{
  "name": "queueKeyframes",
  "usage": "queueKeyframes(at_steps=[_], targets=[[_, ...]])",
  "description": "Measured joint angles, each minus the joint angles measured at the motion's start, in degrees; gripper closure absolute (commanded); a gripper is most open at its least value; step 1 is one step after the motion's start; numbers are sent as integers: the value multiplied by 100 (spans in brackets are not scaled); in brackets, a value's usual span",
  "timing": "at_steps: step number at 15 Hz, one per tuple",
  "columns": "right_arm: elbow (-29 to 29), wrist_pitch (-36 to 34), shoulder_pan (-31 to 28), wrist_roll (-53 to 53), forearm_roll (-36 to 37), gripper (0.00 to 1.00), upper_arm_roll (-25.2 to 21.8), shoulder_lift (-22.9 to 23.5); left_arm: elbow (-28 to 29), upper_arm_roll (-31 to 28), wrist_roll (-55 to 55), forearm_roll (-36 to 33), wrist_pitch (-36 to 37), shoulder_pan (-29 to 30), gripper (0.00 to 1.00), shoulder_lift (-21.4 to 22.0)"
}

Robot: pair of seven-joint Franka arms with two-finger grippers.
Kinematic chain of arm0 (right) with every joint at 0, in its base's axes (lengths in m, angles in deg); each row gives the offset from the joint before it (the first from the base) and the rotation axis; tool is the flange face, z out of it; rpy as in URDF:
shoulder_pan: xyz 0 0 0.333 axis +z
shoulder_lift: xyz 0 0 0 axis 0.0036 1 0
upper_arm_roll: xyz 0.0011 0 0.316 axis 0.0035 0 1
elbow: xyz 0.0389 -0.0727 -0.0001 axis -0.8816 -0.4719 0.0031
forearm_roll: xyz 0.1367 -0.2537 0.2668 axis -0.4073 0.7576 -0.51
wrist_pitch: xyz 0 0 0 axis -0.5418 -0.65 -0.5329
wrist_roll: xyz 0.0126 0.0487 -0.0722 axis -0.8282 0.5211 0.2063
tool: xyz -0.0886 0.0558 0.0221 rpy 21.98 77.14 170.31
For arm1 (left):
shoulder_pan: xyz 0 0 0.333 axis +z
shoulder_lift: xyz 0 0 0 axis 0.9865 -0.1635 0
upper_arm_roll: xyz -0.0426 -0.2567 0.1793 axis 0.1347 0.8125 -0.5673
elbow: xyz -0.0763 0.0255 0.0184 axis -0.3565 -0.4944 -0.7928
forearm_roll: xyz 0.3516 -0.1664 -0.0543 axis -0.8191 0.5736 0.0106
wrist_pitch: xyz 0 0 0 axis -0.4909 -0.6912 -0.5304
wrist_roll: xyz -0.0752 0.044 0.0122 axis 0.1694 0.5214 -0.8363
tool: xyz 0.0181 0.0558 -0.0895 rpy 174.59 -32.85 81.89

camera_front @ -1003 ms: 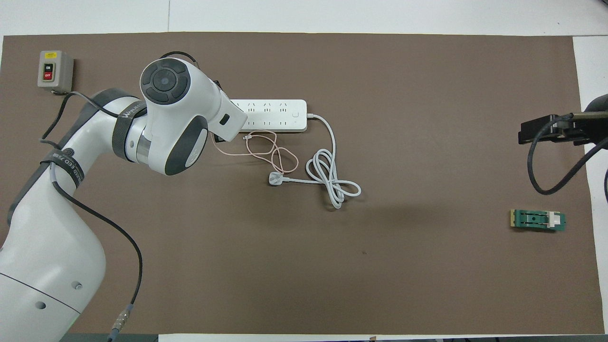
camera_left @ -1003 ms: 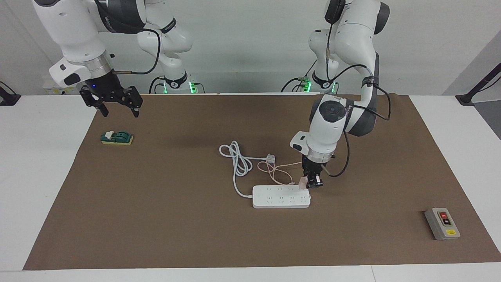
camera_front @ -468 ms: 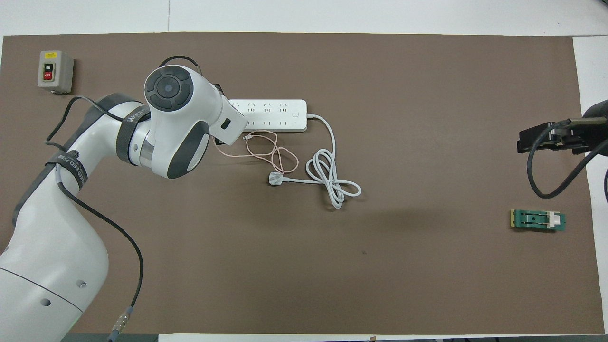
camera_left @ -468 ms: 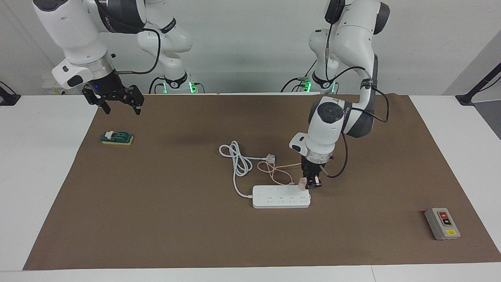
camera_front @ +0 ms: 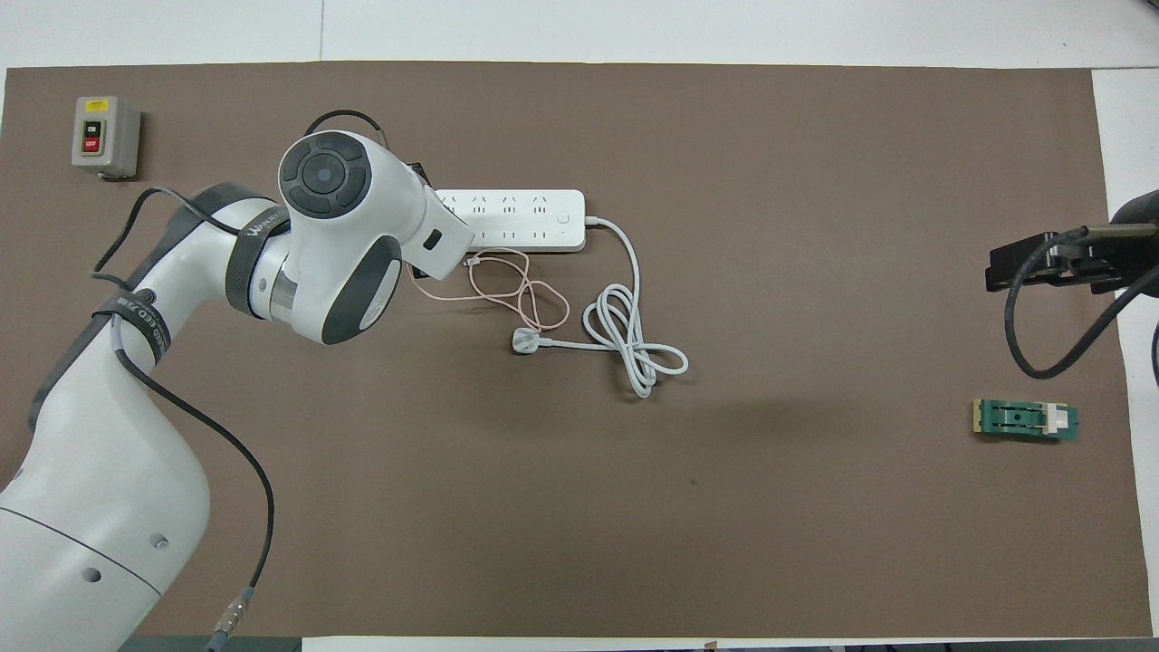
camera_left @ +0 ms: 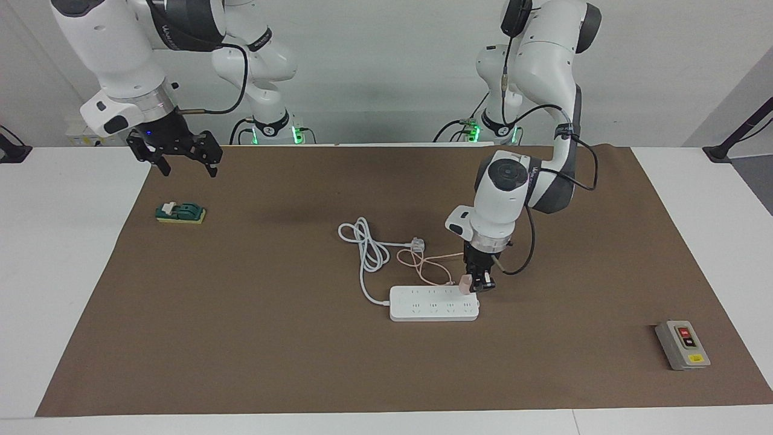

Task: Plug charger into power strip
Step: 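Push the charger prongs into the power strip socket with the left gripper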

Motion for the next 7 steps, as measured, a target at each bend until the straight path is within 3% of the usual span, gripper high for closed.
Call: queueKeyframes(at_steps=[7], targets=[[3, -10, 1, 0, 0, 0, 33, 0, 46, -9, -75, -249, -16, -77, 100, -3]])
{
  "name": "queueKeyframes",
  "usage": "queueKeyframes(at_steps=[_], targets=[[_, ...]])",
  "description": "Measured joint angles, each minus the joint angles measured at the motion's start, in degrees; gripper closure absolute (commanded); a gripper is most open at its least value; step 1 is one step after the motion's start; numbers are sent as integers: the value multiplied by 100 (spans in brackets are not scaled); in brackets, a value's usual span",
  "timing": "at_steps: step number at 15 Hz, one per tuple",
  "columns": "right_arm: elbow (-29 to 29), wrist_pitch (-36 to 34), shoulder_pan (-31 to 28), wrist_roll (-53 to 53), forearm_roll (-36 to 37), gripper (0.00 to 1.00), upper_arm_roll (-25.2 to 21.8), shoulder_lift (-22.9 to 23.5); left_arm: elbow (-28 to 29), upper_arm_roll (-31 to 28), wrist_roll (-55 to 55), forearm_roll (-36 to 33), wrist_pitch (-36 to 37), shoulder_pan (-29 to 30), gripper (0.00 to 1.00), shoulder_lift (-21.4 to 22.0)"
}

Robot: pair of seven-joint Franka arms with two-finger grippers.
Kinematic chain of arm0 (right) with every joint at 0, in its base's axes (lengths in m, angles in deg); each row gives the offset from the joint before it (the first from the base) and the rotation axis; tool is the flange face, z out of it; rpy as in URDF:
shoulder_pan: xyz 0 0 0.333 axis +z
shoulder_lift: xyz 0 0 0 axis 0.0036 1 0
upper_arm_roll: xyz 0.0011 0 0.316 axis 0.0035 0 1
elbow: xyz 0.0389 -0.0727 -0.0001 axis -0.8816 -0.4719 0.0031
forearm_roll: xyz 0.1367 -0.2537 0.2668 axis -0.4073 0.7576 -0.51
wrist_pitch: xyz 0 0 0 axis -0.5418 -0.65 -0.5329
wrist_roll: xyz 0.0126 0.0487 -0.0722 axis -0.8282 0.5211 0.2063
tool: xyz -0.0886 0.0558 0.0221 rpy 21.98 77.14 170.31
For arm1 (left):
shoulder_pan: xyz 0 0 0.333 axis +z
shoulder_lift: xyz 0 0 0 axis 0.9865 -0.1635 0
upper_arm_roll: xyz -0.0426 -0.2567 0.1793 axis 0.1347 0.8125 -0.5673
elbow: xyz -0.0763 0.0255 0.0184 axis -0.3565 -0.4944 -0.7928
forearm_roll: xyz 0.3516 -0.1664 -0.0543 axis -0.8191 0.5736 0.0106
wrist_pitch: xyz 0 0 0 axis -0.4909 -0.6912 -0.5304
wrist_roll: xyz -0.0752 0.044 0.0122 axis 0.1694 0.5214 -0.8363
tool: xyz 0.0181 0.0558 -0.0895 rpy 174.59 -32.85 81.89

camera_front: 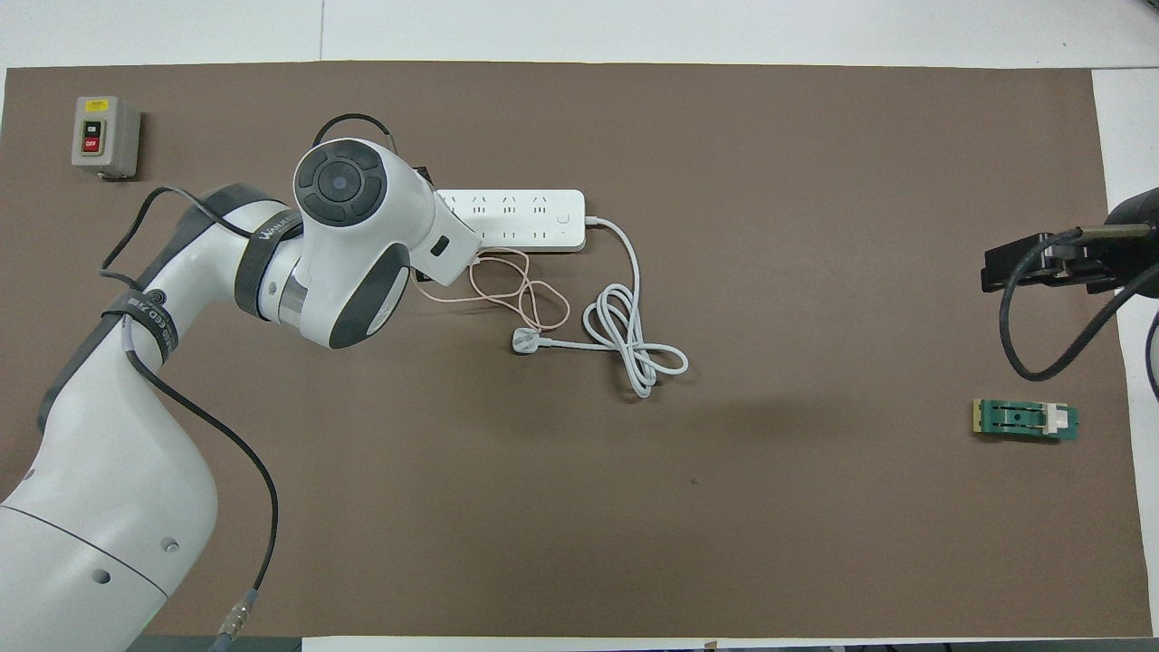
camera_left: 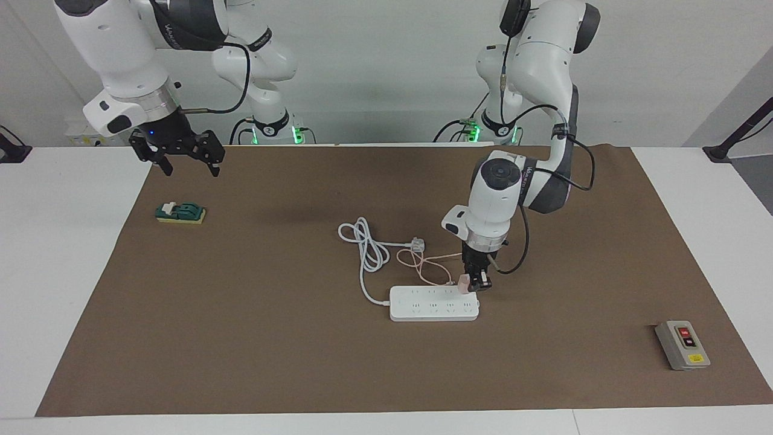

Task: Plug charger into power strip
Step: 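Push the charger prongs into the power strip socket with the left gripper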

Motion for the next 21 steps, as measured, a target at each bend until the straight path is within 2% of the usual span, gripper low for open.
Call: queueKeyframes(at_steps=[7, 14, 18, 21], targets=[[0, -11, 0, 0, 0, 0, 5, 0, -34, -13, 0, -164, 41, -52, 100, -35], [-1, -16, 0, 0, 0, 0, 5, 0, -344, -15, -7, -534, 428, -187, 100, -226], [-1, -18, 0, 0, 0, 0, 5, 0, -409, -19, -3, -428, 466, -165, 100, -281], [-1, -20, 0, 0, 0, 0, 5, 0, -479, -34, 91, -50, 511, -89, 100, -312]])
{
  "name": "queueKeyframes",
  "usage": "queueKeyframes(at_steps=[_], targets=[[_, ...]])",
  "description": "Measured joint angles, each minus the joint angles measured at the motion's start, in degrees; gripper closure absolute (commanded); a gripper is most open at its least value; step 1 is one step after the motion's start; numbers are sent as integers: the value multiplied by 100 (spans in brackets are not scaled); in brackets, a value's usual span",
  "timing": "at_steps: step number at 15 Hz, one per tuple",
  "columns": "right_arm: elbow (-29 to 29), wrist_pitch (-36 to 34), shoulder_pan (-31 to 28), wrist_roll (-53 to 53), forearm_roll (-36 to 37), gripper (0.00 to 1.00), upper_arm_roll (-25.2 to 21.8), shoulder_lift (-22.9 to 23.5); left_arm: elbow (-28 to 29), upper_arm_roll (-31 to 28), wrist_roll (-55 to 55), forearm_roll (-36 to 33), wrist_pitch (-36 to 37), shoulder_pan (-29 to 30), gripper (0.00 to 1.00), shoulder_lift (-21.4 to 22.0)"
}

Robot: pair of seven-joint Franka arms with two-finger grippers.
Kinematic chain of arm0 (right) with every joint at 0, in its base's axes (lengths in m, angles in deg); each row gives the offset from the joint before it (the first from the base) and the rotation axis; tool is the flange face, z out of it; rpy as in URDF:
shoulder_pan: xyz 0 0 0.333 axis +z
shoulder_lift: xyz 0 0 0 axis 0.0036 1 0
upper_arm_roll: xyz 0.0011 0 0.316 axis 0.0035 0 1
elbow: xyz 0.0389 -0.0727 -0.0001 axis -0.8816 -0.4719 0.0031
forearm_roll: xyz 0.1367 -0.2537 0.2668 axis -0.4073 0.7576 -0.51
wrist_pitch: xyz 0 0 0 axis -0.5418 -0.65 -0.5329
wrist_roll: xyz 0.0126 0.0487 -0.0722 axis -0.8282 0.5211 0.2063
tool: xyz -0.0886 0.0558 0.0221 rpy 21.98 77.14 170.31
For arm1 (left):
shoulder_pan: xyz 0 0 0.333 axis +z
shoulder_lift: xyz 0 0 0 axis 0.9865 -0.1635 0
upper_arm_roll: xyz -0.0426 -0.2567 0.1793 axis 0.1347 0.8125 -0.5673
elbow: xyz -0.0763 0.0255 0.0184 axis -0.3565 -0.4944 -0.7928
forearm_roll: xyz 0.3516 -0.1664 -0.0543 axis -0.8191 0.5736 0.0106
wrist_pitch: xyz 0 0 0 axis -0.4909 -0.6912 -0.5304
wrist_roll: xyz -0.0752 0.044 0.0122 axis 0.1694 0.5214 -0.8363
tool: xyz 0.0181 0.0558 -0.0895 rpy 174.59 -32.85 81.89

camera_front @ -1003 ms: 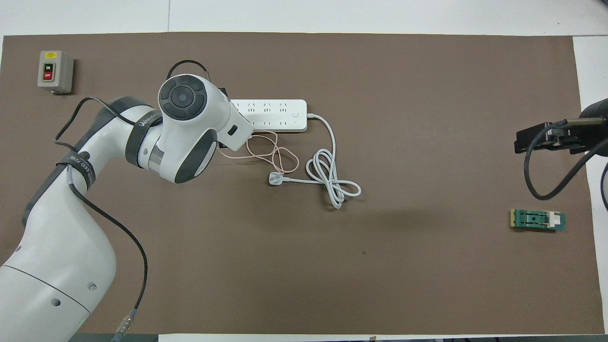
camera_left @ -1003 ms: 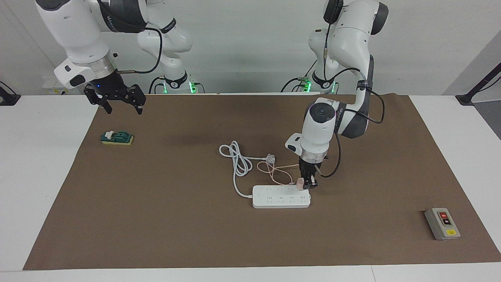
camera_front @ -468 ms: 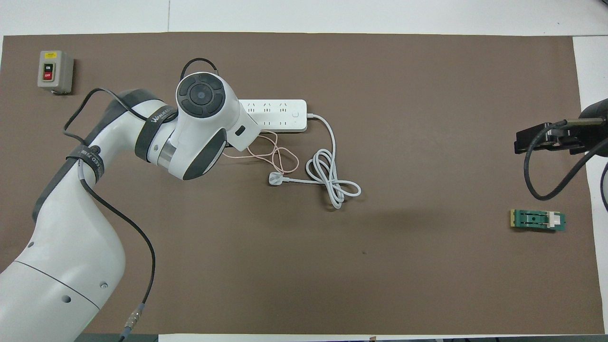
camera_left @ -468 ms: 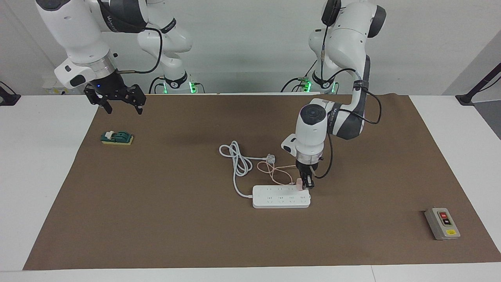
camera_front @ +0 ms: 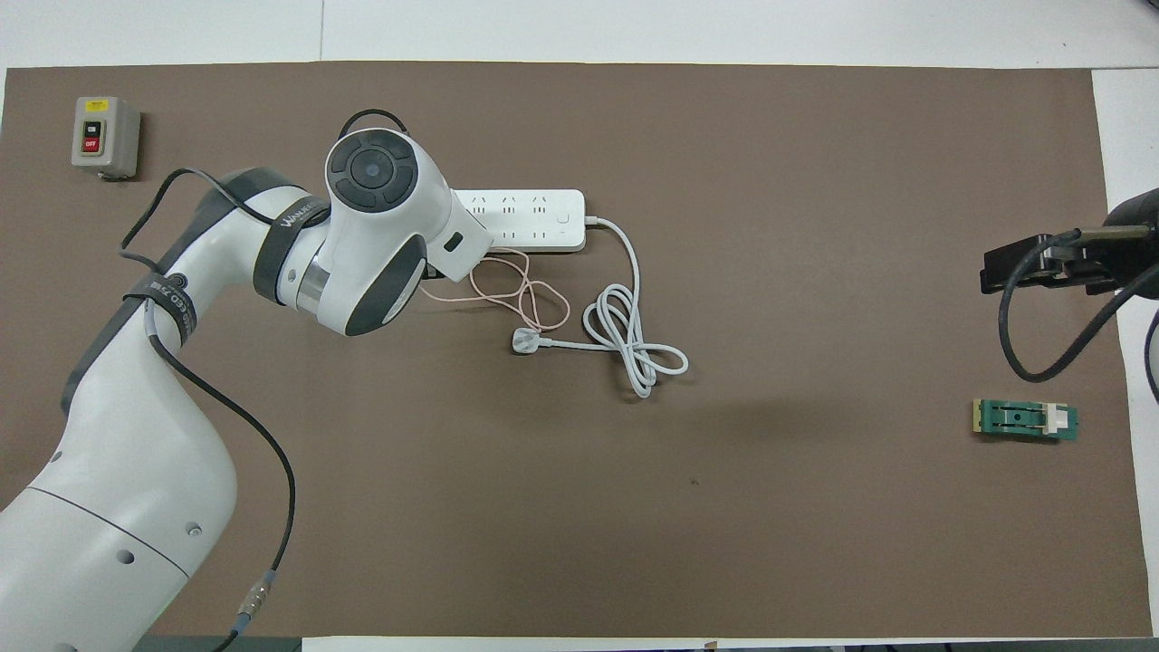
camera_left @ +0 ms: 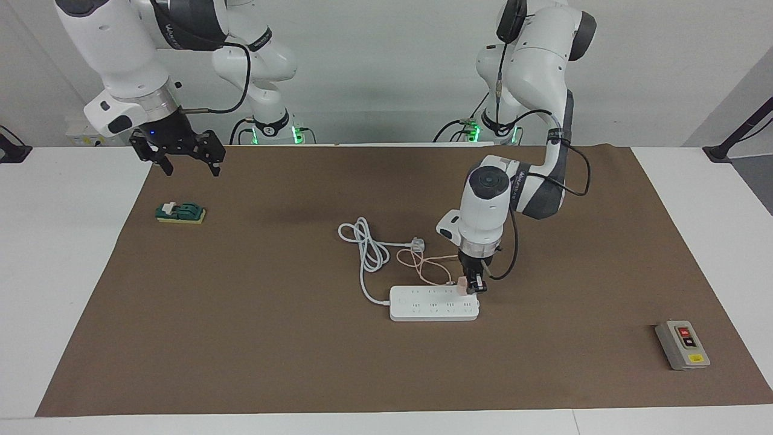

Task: Plug charger into power strip
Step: 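Push the charger prongs into the power strip socket with the left gripper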

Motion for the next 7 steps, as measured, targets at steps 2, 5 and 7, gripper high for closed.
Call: queueKeyframes(at_steps=[2, 5, 7], targets=[[0, 0, 0, 0, 0, 0, 0, 0, -91, -8, 151, 269, 80, 56, 100, -46], [0, 0, -2, 0, 0, 0, -2, 0, -271, -4, 275, 379, 281, 74, 100, -137], [0, 0, -10, 0, 0, 0, -10, 0, -651, 21, 317, 388, 684, 68, 100, -338]])
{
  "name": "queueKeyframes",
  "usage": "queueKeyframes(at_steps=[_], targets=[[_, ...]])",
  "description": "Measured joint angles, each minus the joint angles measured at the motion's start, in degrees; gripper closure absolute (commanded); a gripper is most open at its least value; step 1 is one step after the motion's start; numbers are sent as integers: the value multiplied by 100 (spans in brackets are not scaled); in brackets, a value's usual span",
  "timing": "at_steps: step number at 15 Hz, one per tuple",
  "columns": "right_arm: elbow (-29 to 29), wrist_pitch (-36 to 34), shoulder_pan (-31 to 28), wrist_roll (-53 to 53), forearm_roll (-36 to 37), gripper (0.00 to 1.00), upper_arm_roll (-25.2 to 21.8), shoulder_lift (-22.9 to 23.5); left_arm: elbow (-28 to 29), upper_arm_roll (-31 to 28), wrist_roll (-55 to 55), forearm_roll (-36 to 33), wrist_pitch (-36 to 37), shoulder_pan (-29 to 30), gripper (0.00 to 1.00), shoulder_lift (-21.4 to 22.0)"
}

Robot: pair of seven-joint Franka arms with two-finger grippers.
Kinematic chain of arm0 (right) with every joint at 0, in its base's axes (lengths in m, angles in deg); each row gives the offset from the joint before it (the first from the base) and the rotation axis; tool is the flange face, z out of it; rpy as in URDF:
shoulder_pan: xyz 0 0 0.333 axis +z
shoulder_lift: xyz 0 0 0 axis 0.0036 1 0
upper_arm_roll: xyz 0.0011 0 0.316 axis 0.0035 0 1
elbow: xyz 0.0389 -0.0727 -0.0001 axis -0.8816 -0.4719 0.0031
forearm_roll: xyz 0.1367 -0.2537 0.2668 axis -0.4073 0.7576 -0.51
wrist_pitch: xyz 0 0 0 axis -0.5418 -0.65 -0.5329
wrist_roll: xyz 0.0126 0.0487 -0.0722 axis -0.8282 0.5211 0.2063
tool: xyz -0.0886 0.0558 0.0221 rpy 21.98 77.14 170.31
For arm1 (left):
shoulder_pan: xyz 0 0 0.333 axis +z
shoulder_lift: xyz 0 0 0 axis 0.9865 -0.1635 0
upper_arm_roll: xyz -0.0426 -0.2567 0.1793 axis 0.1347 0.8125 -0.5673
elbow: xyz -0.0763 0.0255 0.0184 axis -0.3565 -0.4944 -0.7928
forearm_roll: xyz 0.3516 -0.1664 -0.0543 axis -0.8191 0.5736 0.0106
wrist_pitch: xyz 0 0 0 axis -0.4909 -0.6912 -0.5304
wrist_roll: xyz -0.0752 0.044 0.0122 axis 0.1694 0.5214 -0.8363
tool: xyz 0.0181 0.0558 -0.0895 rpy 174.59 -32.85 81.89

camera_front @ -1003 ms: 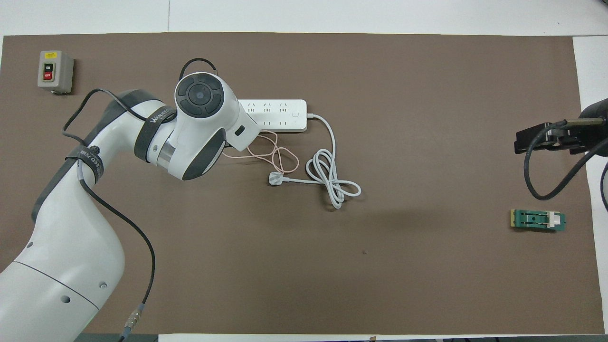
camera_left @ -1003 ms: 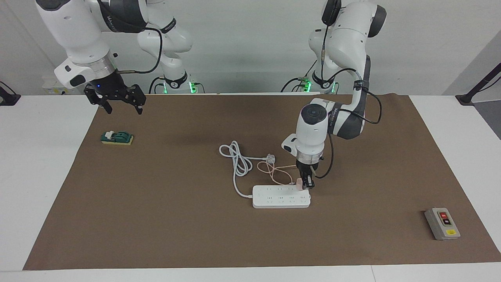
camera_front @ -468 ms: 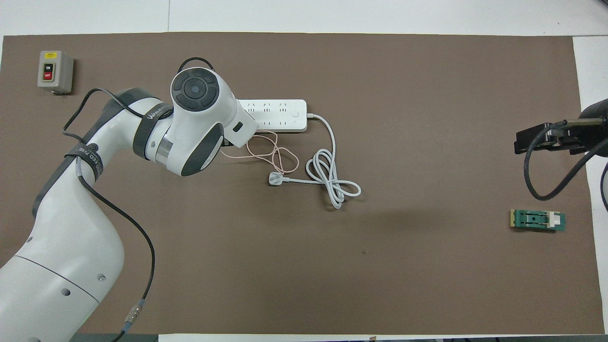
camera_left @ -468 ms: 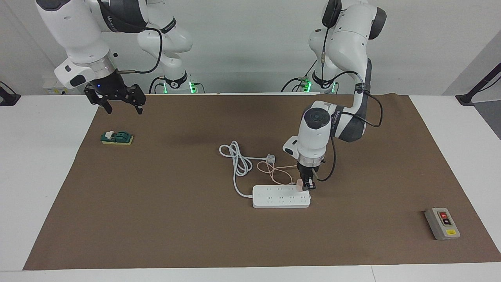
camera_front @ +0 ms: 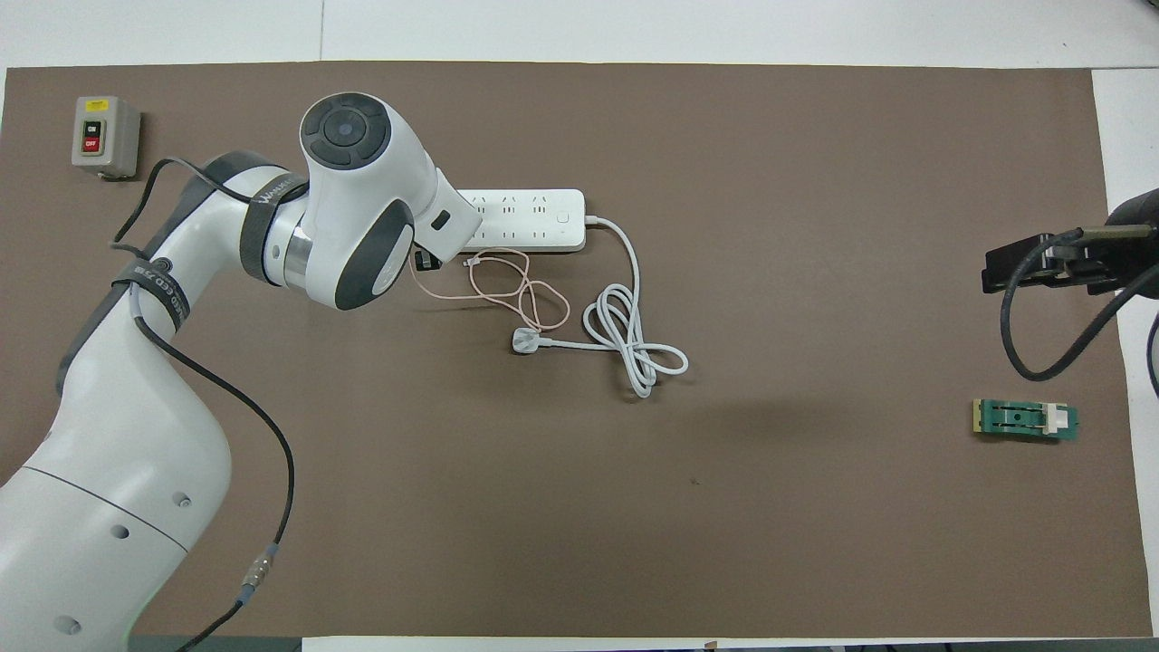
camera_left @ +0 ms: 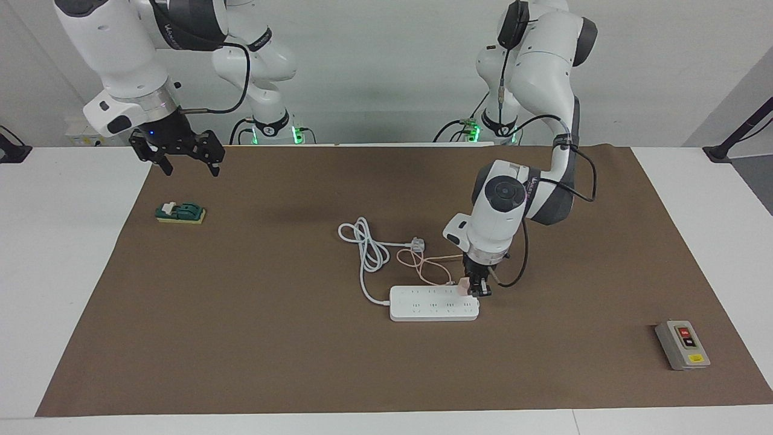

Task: Plug charger into power strip
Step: 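Push the charger prongs into the power strip socket with the left gripper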

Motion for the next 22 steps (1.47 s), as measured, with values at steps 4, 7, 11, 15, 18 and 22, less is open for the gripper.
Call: queueKeyframes(at_steps=[4, 7, 11, 15, 18, 22], targets=[[0, 0, -5, 0, 0, 0, -8, 0, -229, 16, 53, 0, 231, -5, 100, -123], [0, 0, -5, 0, 0, 0, -8, 0, -224, 14, 94, -12, 223, -11, 100, -122], [0, 0, -5, 0, 0, 0, -8, 0, -169, 10, 399, -23, 148, -14, 100, -122], [0, -6, -5, 0, 0, 0, -8, 0, -162, 10, 571, -28, 134, -15, 100, -120], [0, -9, -5, 0, 0, 0, -8, 0, -149, 9, 574, -28, 119, -15, 74, -113], [0, -10, -5, 0, 0, 0, -8, 0, -61, 29, 572, -6, 11, -30, 31, -184]])
